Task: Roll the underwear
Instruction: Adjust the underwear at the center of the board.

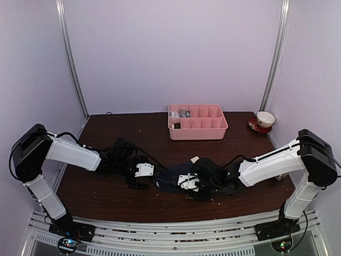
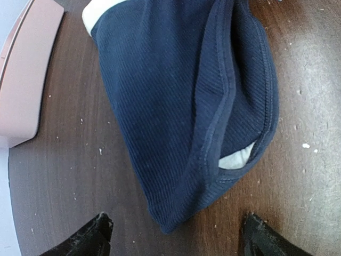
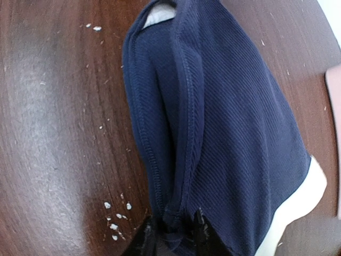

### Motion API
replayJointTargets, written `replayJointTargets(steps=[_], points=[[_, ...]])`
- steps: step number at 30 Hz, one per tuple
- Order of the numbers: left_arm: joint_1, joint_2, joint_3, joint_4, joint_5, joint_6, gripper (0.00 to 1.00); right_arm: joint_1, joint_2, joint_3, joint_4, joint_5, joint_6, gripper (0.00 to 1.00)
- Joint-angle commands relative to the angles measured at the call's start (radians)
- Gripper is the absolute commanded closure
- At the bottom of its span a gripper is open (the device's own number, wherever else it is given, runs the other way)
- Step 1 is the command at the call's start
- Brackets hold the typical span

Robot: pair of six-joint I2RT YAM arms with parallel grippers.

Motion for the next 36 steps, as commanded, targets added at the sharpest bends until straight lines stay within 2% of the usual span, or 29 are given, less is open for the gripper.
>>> replayJointTargets(steps=[1, 3, 6, 10, 16, 23, 36], points=[[0.005, 0.027, 0.03, 0.034, -0.035, -0.018, 0.12, 0.006, -0.004, 0.008, 0.03, -0.011, -0.009, 0.84], [0.004, 0.033, 0.033, 0.034, -0.047, -0.017, 0.12, 0.005, -0.014, 0.006, 0.033, -0.023, -0.009, 0.9], [0.004, 0.042, 0.041, 0.028, -0.051, -0.015, 0.12, 0.007, -0.025, 0.0, 0.039, -0.033, -0.006, 0.9], [0.003, 0.057, 0.055, 0.014, -0.064, -0.016, 0.12, 0.006, -0.022, 0.0, 0.038, -0.042, -0.005, 0.78], [0.004, 0.059, 0.068, 0.013, -0.094, -0.022, 0.12, 0.008, -0.04, -0.001, 0.039, -0.071, 0.005, 0.72], [0.004, 0.088, 0.081, 0.025, -0.146, -0.013, 0.21, 0.008, -0.065, -0.007, 0.068, -0.073, 0.019, 0.71], [0.005, 0.109, 0.079, 0.018, -0.154, 0.024, 0.34, 0.011, 0.007, 0.019, 0.053, -0.031, 0.021, 0.71]])
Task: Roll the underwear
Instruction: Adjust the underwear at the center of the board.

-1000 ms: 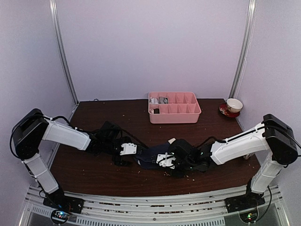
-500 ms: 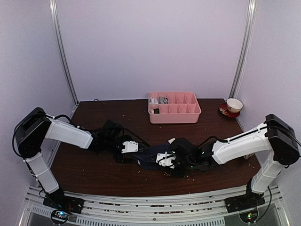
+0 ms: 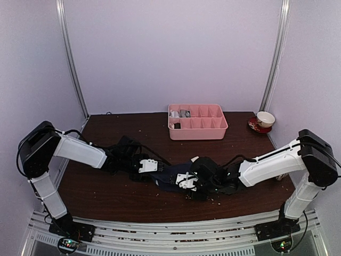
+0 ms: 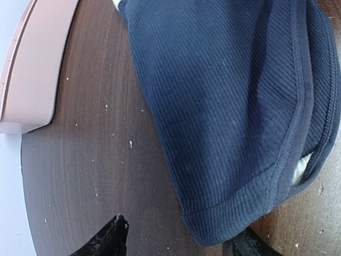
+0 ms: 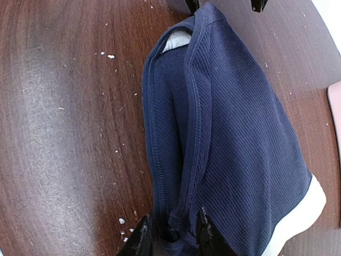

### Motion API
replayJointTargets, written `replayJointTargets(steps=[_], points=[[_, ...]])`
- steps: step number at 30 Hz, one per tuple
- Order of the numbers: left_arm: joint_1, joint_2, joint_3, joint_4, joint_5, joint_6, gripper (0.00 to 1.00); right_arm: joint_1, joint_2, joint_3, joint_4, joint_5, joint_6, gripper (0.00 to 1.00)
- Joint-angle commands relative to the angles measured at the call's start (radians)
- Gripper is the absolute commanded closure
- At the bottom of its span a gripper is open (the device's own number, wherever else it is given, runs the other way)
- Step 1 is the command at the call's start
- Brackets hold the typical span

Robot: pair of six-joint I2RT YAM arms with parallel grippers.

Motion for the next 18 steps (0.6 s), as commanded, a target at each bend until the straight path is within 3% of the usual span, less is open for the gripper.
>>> replayJointTargets(steps=[1, 3, 7, 9, 13, 18], points=[[0.005, 0.027, 0.007, -0.015, -0.021, 0.023, 0.34, 0.006, 0.017, 0.021, 0.0, 0.023, 0.013, 0.72], [0.004, 0.029, 0.006, -0.019, -0.021, 0.026, 0.35, 0.006, 0.025, 0.026, -0.005, 0.027, 0.015, 0.75], [0.005, 0.037, 0.006, -0.022, -0.028, 0.035, 0.42, 0.007, 0.037, 0.048, -0.022, 0.008, 0.018, 0.98], [0.005, 0.045, 0.006, -0.024, -0.032, 0.039, 0.48, 0.006, 0.035, 0.052, -0.024, -0.007, 0.019, 1.0], [0.004, 0.06, 0.008, -0.021, -0.035, 0.044, 0.73, 0.008, 0.019, 0.05, -0.024, -0.007, 0.024, 1.0], [0.005, 0.06, 0.007, -0.014, -0.051, 0.052, 0.93, 0.008, -0.017, 0.036, -0.024, -0.008, 0.025, 1.0]])
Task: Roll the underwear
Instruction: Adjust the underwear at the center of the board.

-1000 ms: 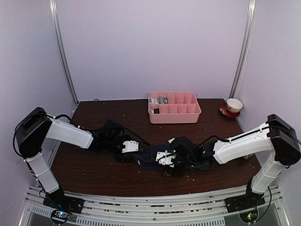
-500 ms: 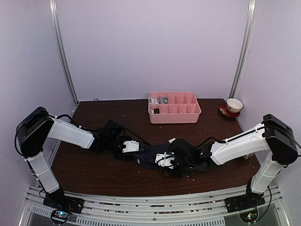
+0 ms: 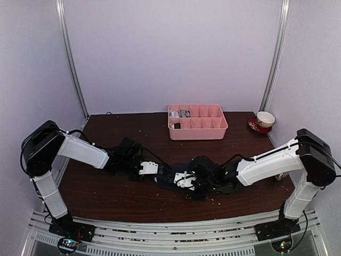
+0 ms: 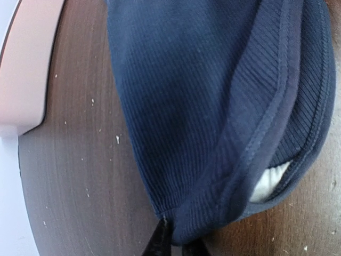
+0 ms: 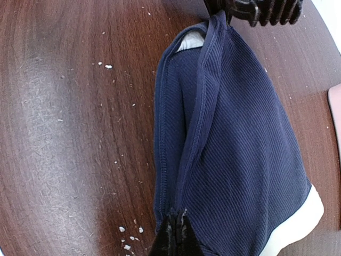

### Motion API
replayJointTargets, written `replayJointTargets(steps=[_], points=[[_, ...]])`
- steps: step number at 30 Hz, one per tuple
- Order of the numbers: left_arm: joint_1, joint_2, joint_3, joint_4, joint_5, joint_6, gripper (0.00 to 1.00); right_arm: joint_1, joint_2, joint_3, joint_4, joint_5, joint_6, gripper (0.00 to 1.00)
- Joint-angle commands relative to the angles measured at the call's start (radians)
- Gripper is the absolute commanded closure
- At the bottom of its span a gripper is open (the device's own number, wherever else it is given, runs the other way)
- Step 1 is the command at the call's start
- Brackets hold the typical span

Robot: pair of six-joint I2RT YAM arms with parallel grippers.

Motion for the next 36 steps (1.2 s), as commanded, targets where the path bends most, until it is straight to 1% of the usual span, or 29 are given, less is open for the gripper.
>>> replayJointTargets(steps=[1, 2, 9, 16, 21, 22, 24, 27, 29, 30, 33, 36], points=[[0.005, 0.023, 0.0, -0.016, -0.033, 0.016, 0.97, 0.007, -0.046, 0.002, -0.011, -0.013, 0.012, 1.0], [0.005, 0.02, 0.0, -0.014, -0.039, 0.018, 1.0, 0.007, -0.048, 0.001, -0.014, -0.021, 0.01, 1.0], [0.005, 0.0, -0.012, 0.008, -0.075, 0.034, 1.0, 0.011, -0.021, 0.011, -0.051, -0.062, 0.004, 1.0], [0.005, -0.005, -0.023, 0.029, -0.1, 0.062, 1.0, 0.026, -0.017, 0.017, -0.056, -0.07, -0.002, 1.0], [0.005, -0.015, -0.038, 0.051, -0.104, 0.082, 1.0, 0.038, 0.014, 0.024, -0.058, -0.099, -0.01, 1.0], [0.004, -0.02, -0.045, 0.056, -0.102, 0.09, 1.0, 0.04, 0.024, 0.03, -0.06, -0.099, -0.009, 0.99], [0.005, -0.037, -0.063, 0.074, -0.097, 0.108, 0.91, 0.042, 0.035, 0.036, -0.057, -0.103, -0.004, 0.87], [0.005, -0.068, -0.087, 0.091, -0.083, 0.136, 0.81, 0.042, 0.029, 0.046, -0.062, -0.125, 0.014, 0.76], [0.008, -0.096, -0.105, 0.101, -0.071, 0.151, 0.71, 0.042, 0.007, 0.054, -0.075, -0.14, 0.038, 0.72], [0.009, -0.115, -0.115, 0.103, -0.064, 0.16, 0.65, 0.041, -0.013, 0.054, -0.074, -0.156, 0.048, 0.7], [0.013, -0.168, -0.139, 0.092, -0.043, 0.183, 0.38, 0.034, -0.082, 0.041, -0.059, -0.19, 0.084, 0.62], [0.014, -0.237, -0.17, 0.065, -0.029, 0.209, 0.17, 0.004, -0.143, 0.046, -0.047, -0.186, 0.157, 0.54]])
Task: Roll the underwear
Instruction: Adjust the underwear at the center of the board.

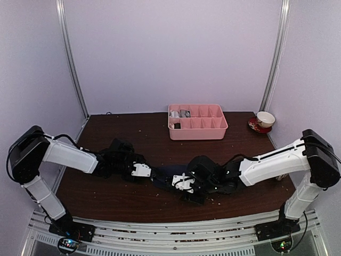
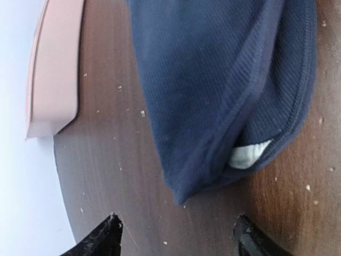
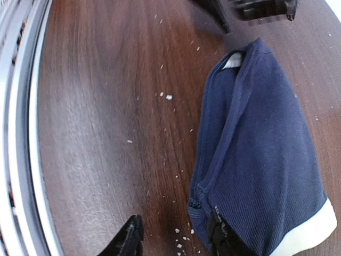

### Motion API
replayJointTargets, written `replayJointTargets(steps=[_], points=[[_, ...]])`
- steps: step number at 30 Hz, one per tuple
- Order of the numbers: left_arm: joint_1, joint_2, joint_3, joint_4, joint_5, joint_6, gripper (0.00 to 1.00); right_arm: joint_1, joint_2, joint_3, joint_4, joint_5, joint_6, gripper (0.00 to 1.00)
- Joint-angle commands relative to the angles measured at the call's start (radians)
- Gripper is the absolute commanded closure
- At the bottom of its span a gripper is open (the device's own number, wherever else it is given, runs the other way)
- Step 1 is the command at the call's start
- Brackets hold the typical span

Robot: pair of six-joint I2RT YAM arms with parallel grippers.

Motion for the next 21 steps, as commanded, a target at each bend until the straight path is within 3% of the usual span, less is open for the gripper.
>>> replayJointTargets(steps=[1, 4, 6, 8, 12, 14, 16, 21], points=[[0.01, -0.112, -0.048, -0.013, 0.04, 0.049, 0.12, -0.04, -0.118, 0.029, 0.022, -0.026, 0.121, 0.53], [0.033, -0.185, -0.043, -0.041, 0.083, 0.022, 0.08, -0.107, -0.129, 0.077, 0.026, 0.005, 0.207, 0.52], [0.052, -0.203, 0.001, -0.098, 0.135, -0.028, 0.11, -0.17, -0.112, 0.116, 0.02, 0.019, 0.28, 0.54], [0.06, -0.179, 0.058, -0.137, 0.158, -0.1, 0.23, -0.231, -0.082, 0.144, 0.024, 0.031, 0.35, 0.6], [0.061, -0.072, 0.204, -0.221, 0.17, -0.222, 0.61, -0.31, 0.009, 0.184, 0.031, 0.013, 0.429, 0.82], [0.061, -0.023, 0.244, -0.226, 0.178, -0.26, 0.75, -0.329, 0.051, 0.199, 0.031, 0.011, 0.447, 0.9], [0.062, 0.022, 0.276, -0.224, 0.172, -0.274, 0.84, -0.342, 0.091, 0.205, 0.043, -0.01, 0.463, 0.94], [0.06, 0.117, 0.297, -0.232, 0.188, -0.266, 0.93, -0.359, 0.17, 0.224, 0.016, -0.02, 0.493, 0.99]])
